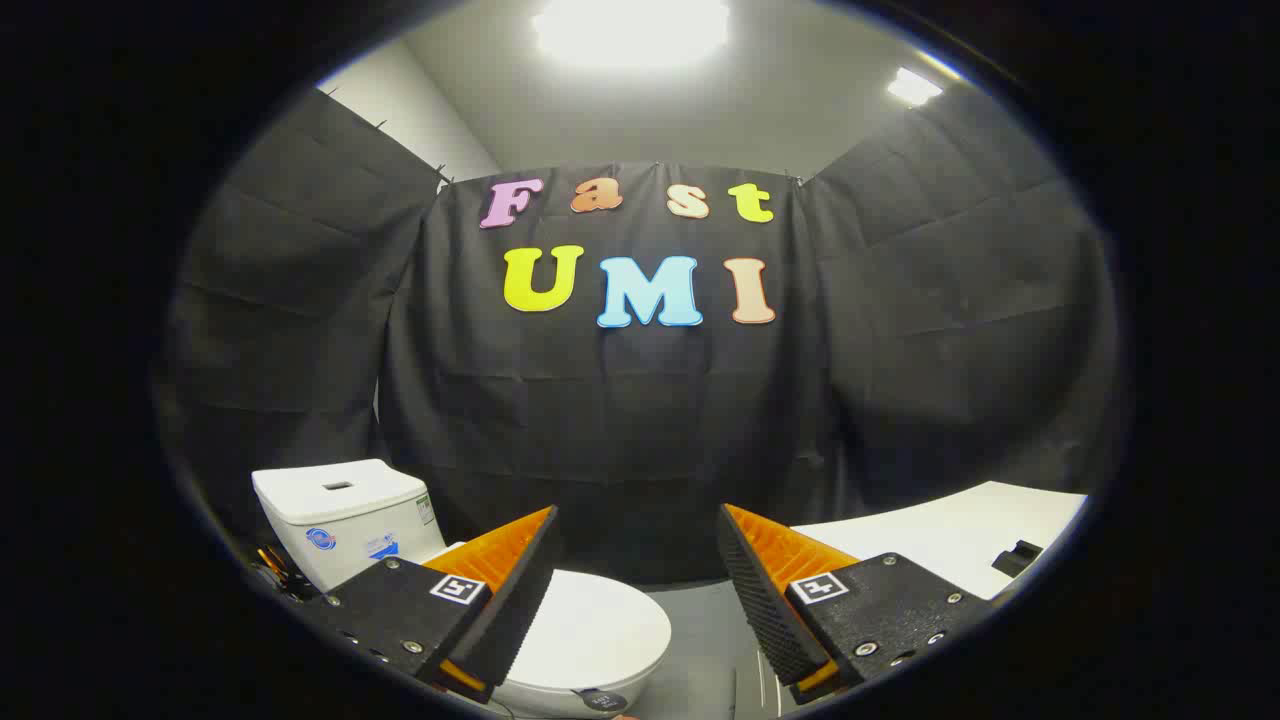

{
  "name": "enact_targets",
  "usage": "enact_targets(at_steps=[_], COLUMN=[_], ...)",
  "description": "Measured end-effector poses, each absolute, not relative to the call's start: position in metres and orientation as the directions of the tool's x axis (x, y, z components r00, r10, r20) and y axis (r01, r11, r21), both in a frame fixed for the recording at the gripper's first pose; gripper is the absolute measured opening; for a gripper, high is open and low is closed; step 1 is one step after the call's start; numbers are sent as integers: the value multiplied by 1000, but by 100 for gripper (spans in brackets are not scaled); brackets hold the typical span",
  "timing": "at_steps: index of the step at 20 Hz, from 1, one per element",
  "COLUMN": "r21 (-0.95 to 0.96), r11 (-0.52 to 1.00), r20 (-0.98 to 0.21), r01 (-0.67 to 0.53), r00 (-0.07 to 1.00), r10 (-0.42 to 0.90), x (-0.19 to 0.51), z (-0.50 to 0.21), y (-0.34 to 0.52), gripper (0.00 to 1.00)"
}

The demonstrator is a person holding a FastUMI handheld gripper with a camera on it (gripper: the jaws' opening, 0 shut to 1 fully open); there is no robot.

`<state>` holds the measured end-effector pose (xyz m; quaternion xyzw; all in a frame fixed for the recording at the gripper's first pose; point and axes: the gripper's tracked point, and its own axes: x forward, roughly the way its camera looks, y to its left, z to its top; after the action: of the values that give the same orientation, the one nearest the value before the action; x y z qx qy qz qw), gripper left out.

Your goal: Open the toilet lid.

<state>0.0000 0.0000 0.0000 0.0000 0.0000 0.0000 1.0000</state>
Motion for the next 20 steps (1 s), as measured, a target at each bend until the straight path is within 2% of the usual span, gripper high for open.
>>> enact_targets(at_steps=[16, 20], r21=[20, 114], r11=[1000, 993], r20=[-11, 29], r01=[17, 23], r00=[1000, 999], r10=[-16, -27], x=[-1, 1], z=[-2, 13], y=[-4, -6], gripper=[95, 95])
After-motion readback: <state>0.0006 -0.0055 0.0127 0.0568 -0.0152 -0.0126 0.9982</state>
